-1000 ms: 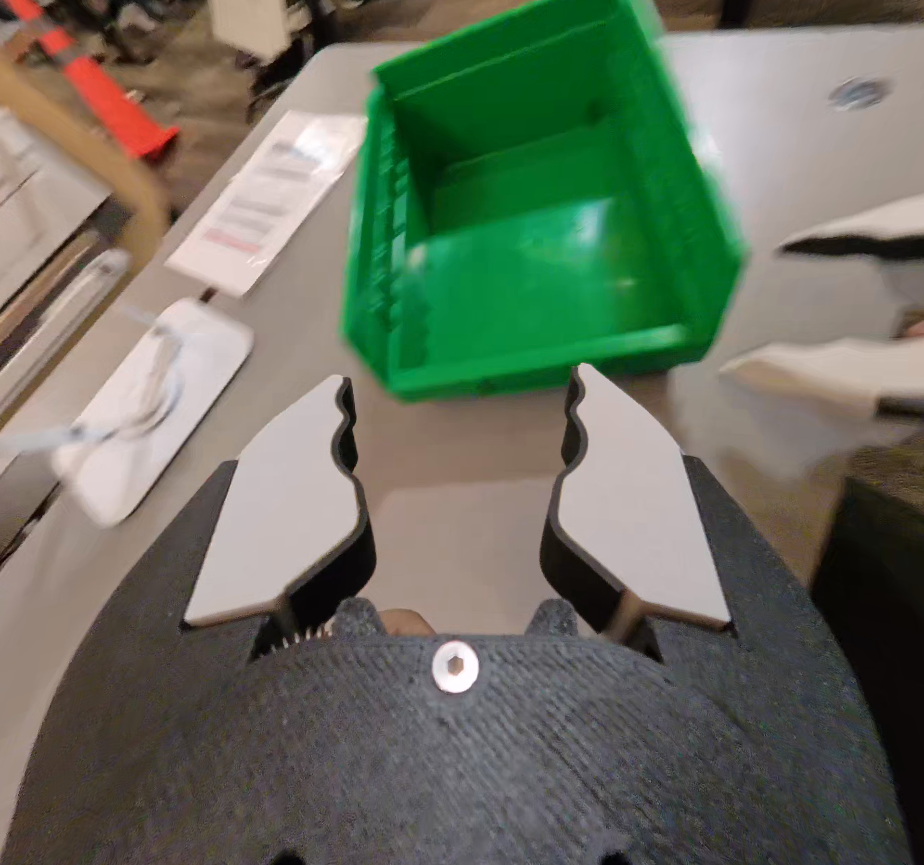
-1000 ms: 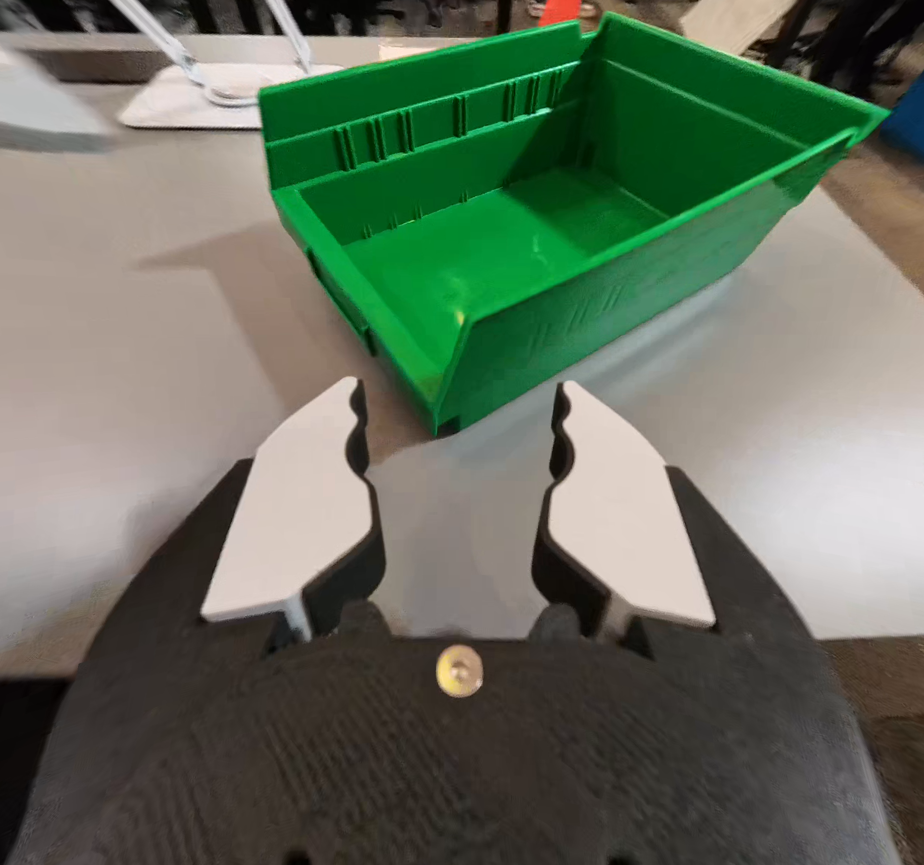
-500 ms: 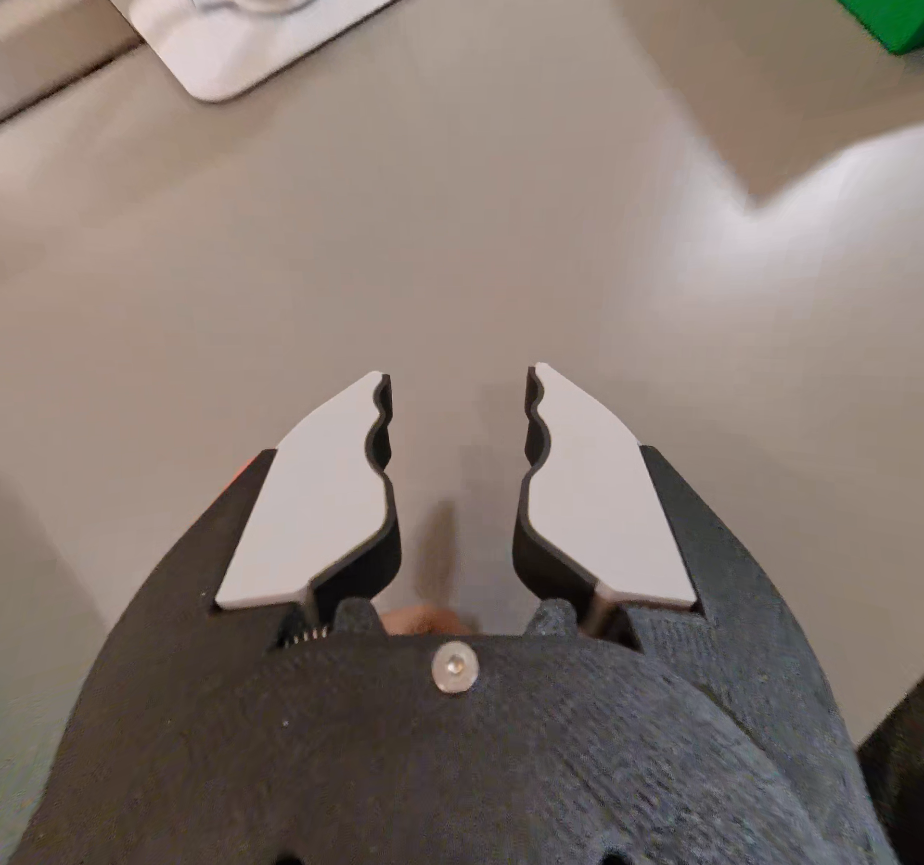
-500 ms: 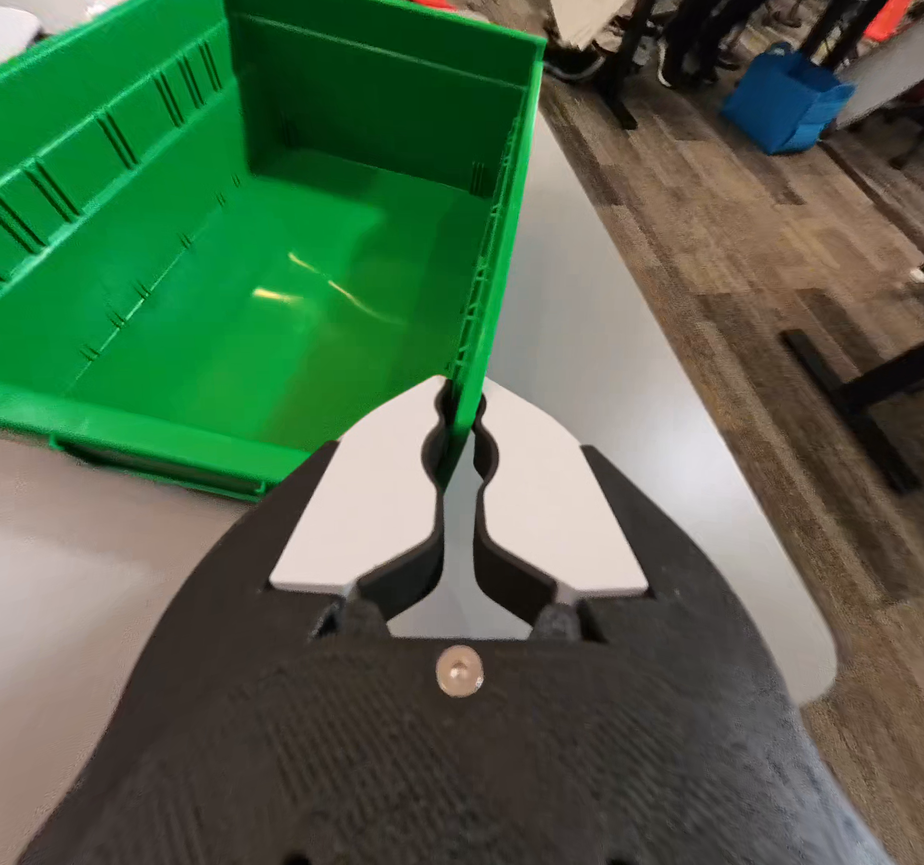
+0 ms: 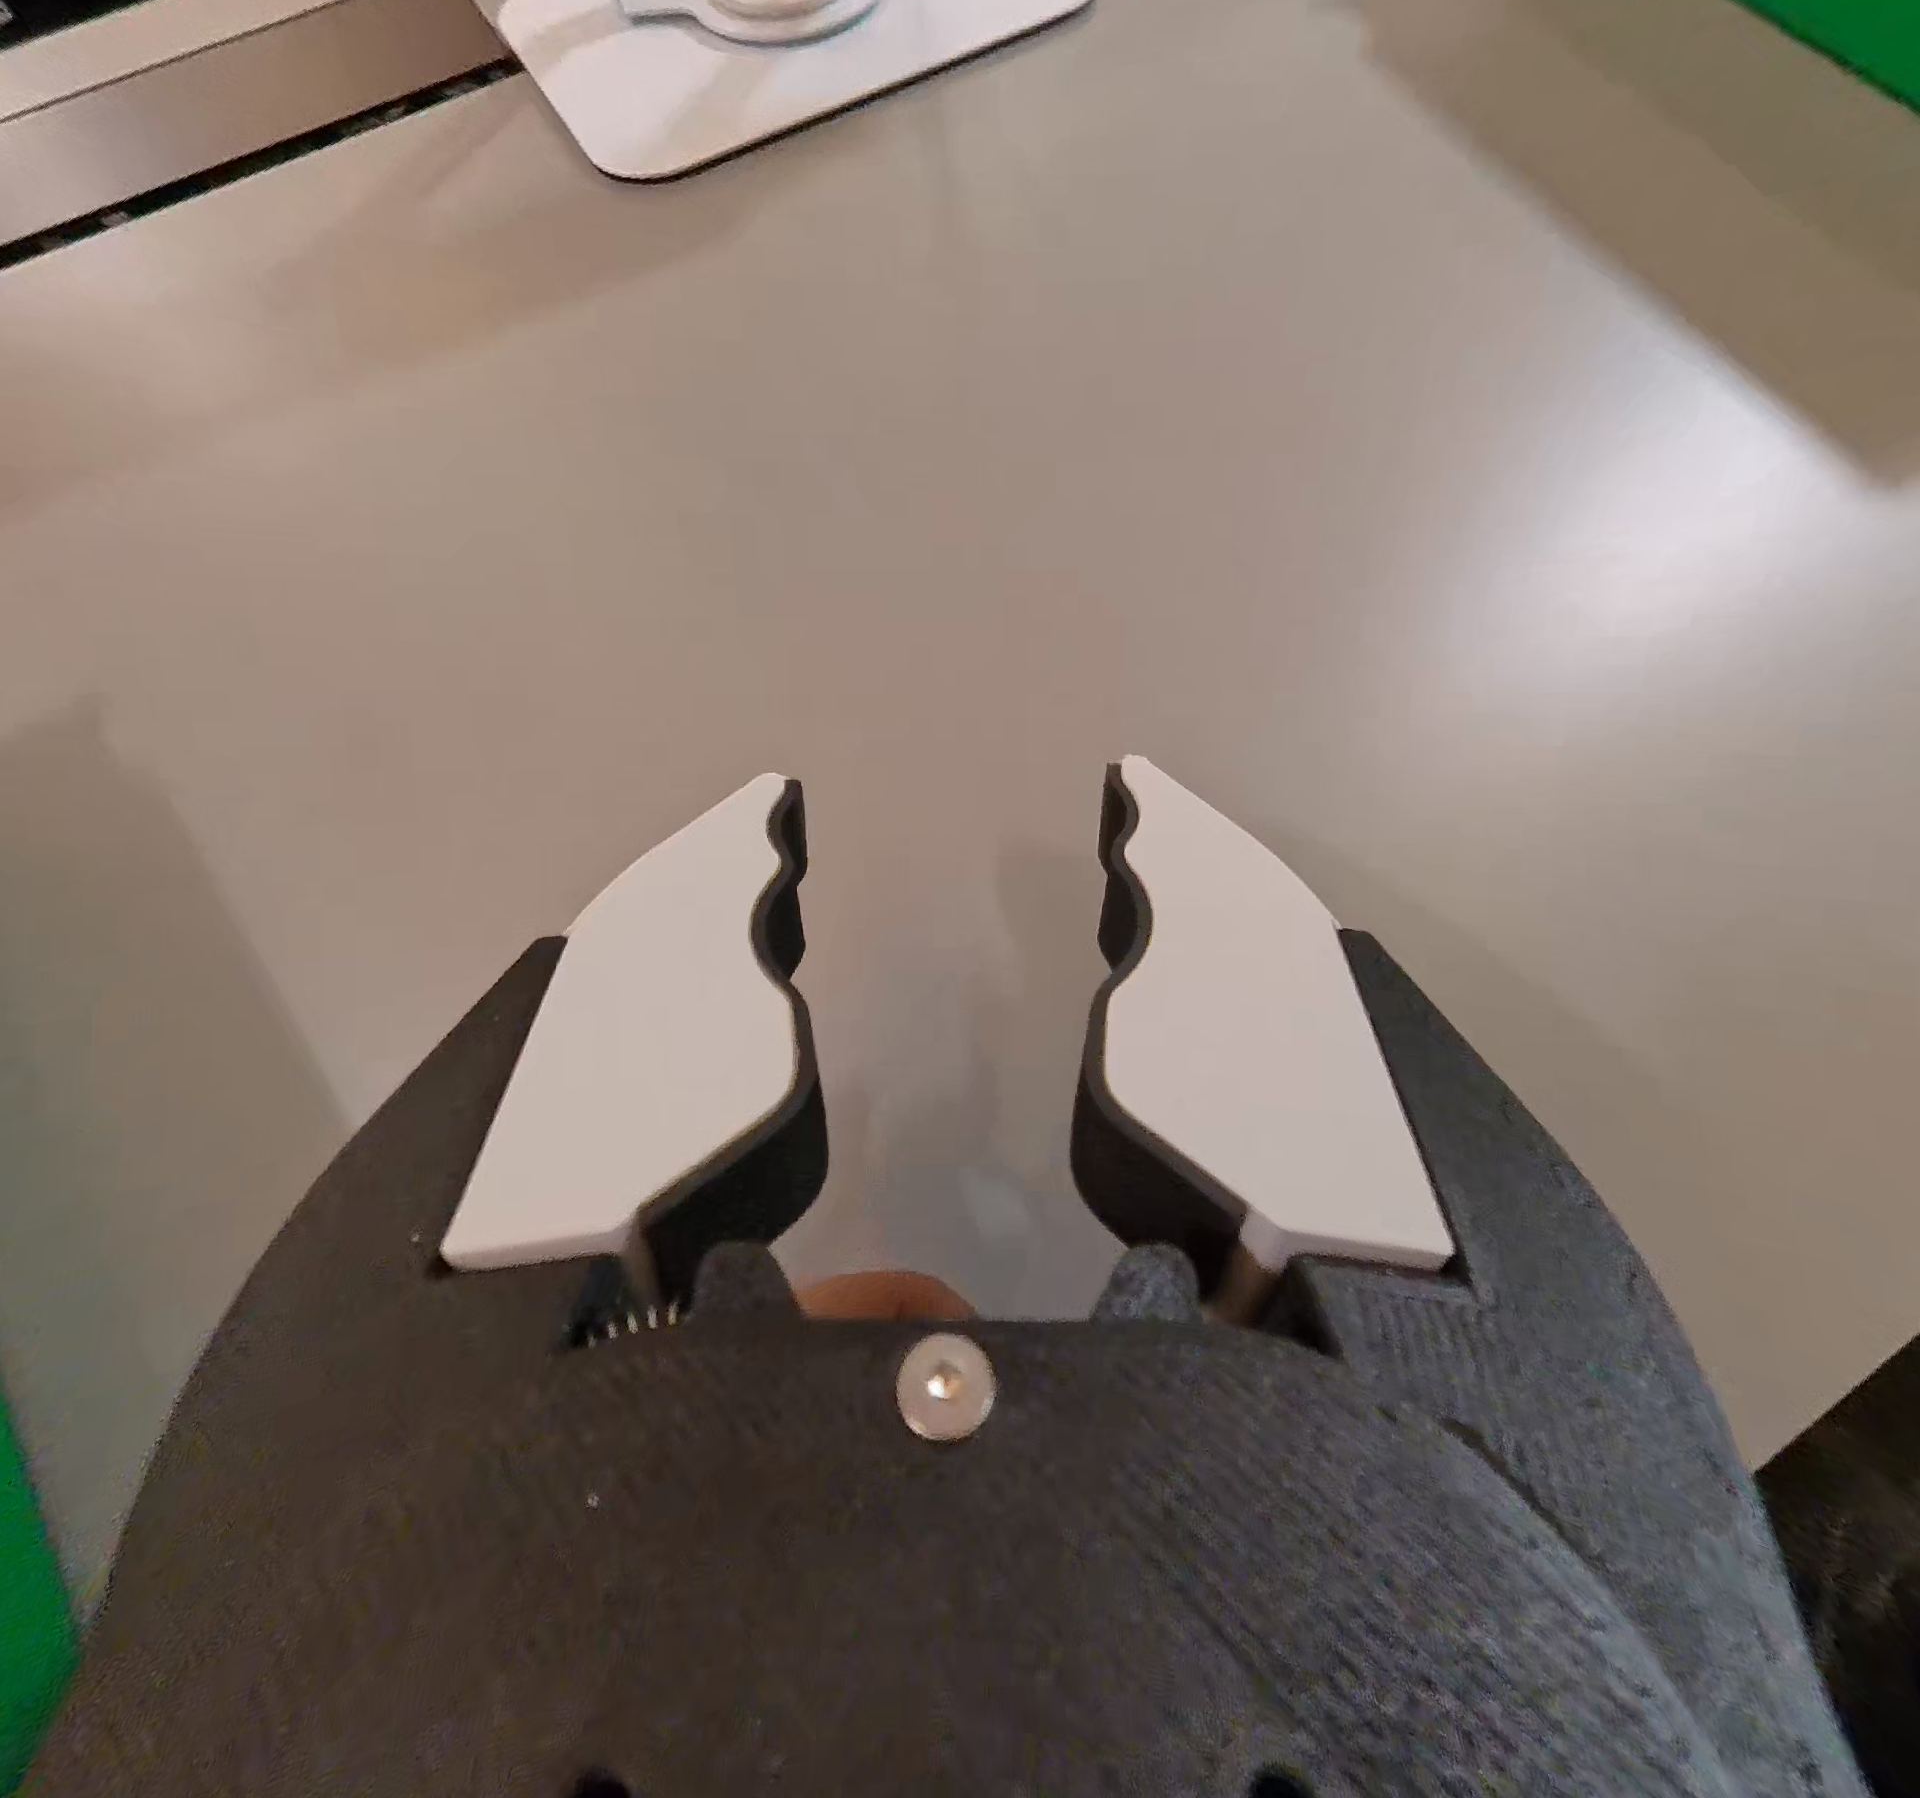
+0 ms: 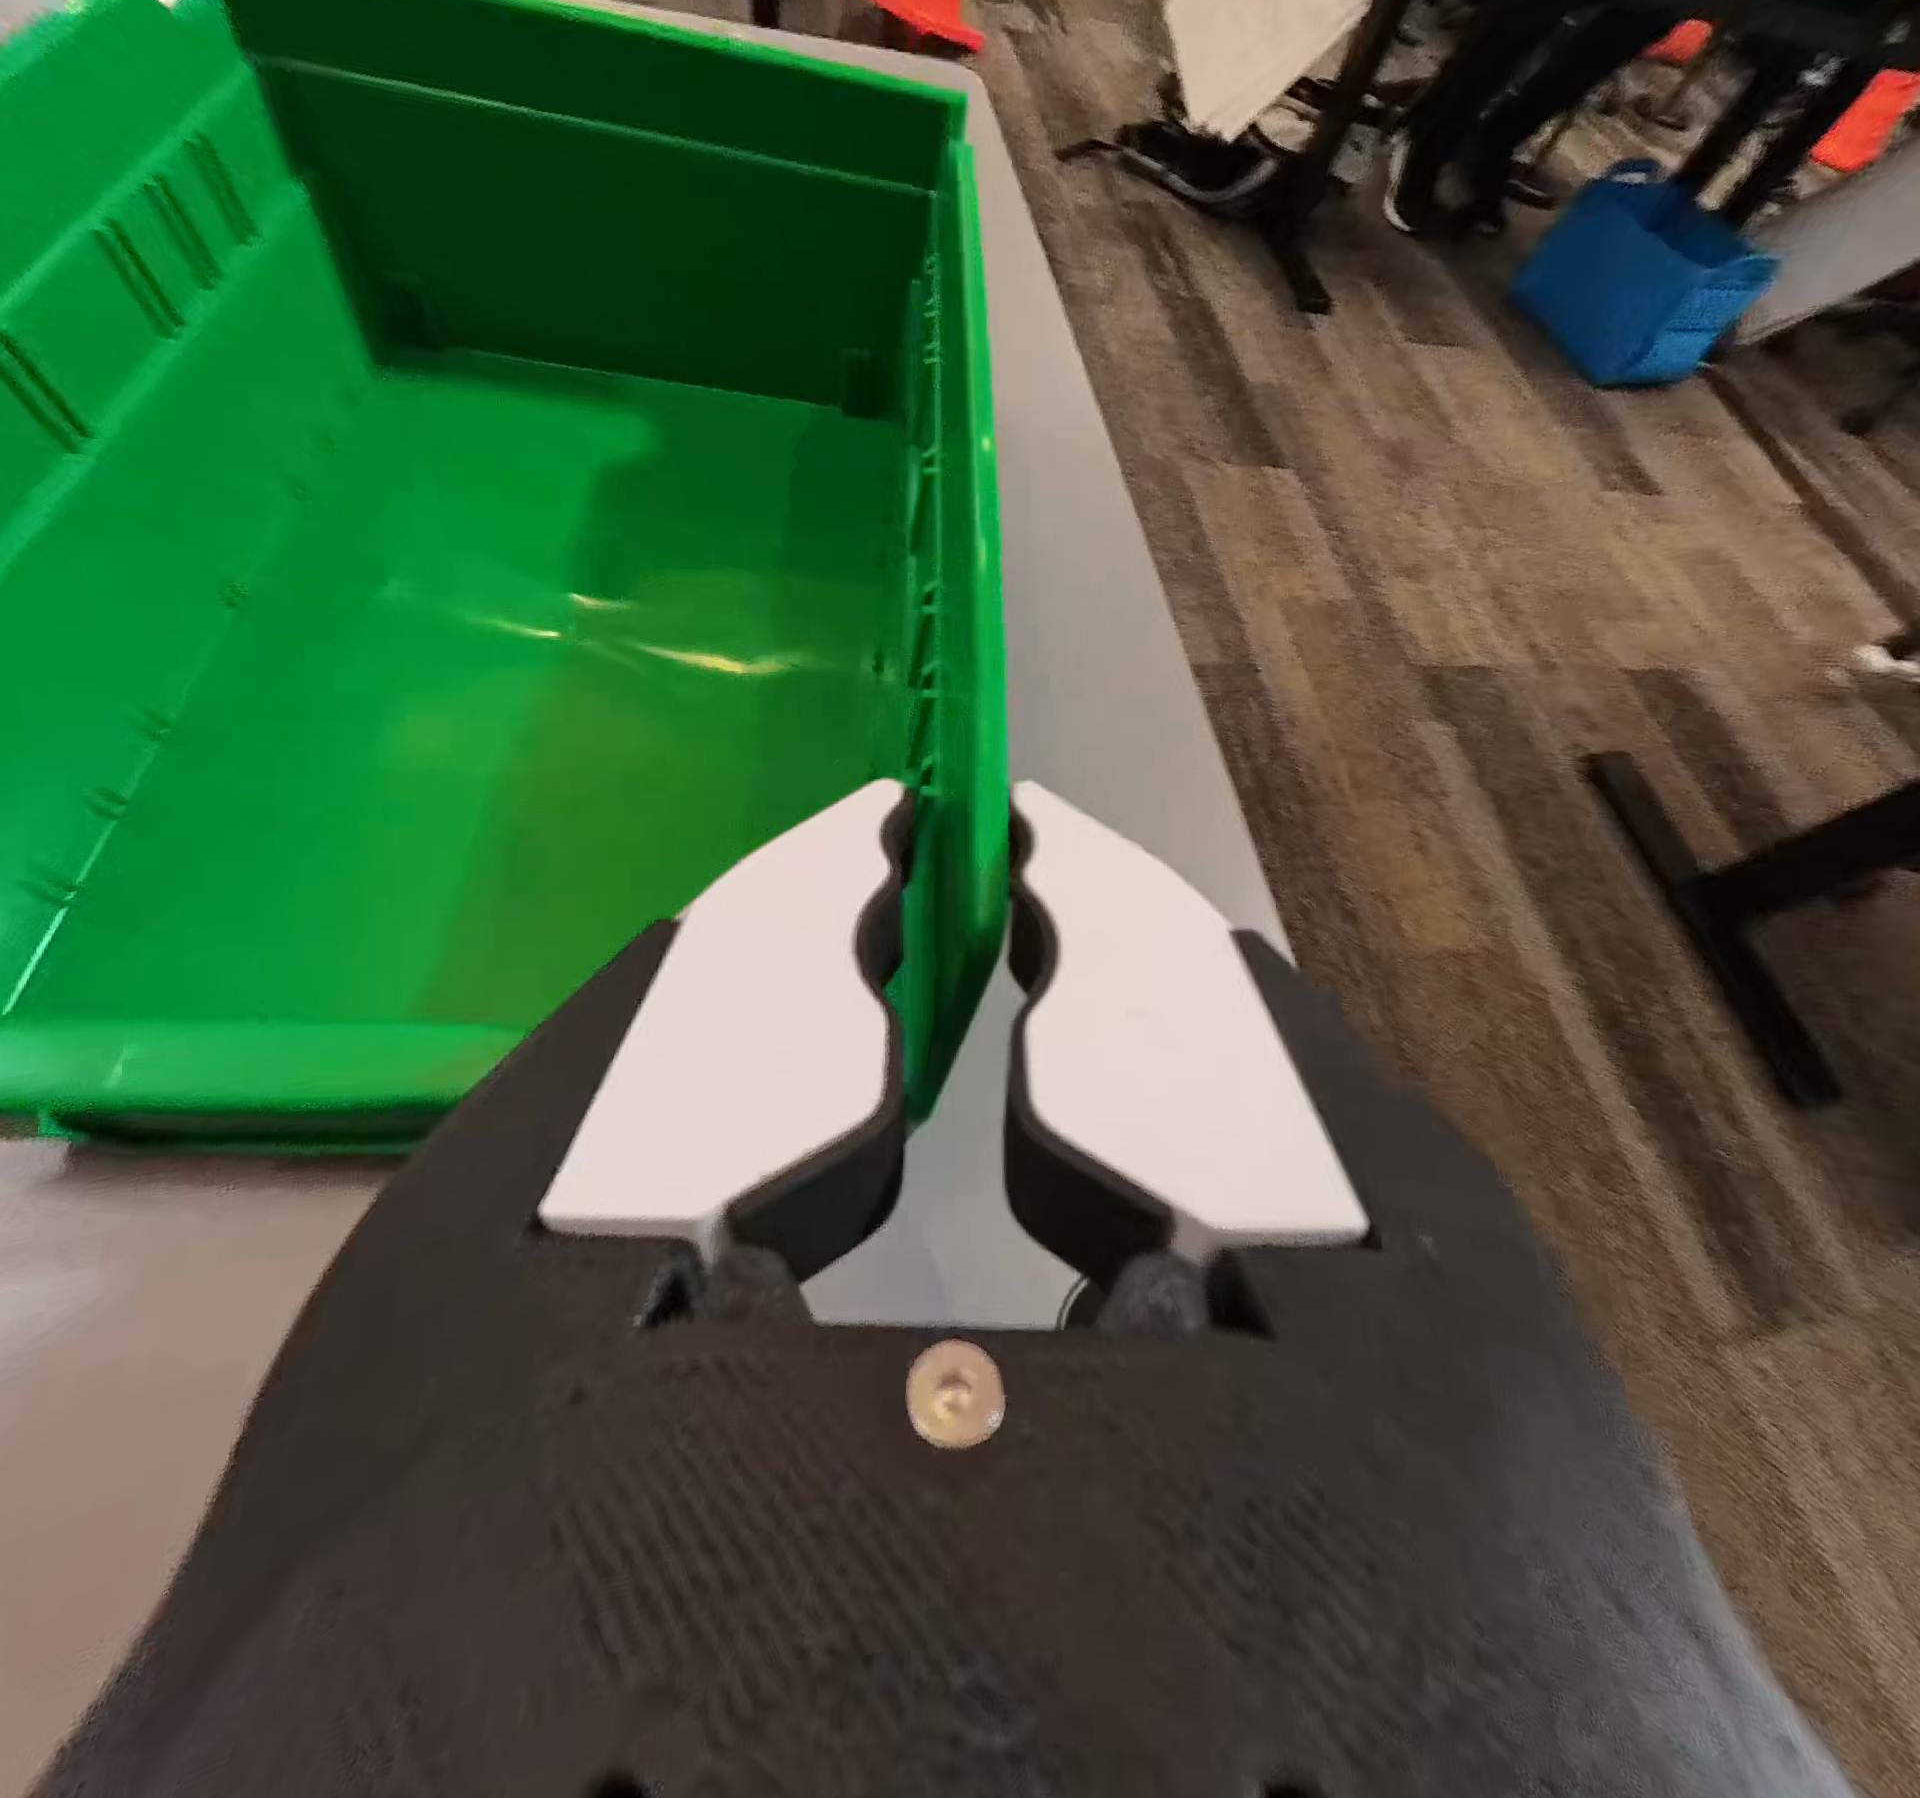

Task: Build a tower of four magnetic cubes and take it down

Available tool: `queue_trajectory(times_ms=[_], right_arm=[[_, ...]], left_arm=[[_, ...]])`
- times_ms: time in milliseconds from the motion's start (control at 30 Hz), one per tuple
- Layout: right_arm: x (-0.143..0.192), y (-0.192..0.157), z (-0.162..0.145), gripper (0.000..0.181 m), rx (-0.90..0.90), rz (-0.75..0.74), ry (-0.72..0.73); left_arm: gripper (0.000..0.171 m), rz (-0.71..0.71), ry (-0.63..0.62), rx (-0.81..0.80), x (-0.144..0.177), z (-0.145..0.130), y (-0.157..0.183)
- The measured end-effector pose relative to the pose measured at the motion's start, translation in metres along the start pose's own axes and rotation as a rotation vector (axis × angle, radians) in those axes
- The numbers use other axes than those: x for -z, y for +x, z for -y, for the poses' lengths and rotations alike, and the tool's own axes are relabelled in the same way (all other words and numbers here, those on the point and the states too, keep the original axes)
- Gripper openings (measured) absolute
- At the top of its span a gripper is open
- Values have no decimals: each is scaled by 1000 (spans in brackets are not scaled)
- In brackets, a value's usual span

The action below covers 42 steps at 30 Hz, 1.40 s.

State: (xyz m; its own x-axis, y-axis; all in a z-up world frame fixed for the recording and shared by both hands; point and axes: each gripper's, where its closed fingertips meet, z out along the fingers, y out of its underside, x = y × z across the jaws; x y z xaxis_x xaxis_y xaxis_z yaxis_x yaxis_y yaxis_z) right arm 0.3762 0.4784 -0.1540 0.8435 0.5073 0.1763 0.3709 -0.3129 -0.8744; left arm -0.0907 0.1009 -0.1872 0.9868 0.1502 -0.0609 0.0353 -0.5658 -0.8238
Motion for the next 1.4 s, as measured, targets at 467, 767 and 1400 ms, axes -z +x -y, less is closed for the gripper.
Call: queue_trajectory(times_ms=[467, 767, 1400], right_arm=[[93, -147, 166, 64, -238, 239, 621], [111, -422, 95, 68, -189, 913, 301], [90, -439, 95, 51, -73, 962, 282]], left_arm=[[64, 245, 270, 172, 74, 27, -56], [65, 596, 205, 182, 133, -14, -128], [8, 412, -38, 232, 121, -86, -155]])
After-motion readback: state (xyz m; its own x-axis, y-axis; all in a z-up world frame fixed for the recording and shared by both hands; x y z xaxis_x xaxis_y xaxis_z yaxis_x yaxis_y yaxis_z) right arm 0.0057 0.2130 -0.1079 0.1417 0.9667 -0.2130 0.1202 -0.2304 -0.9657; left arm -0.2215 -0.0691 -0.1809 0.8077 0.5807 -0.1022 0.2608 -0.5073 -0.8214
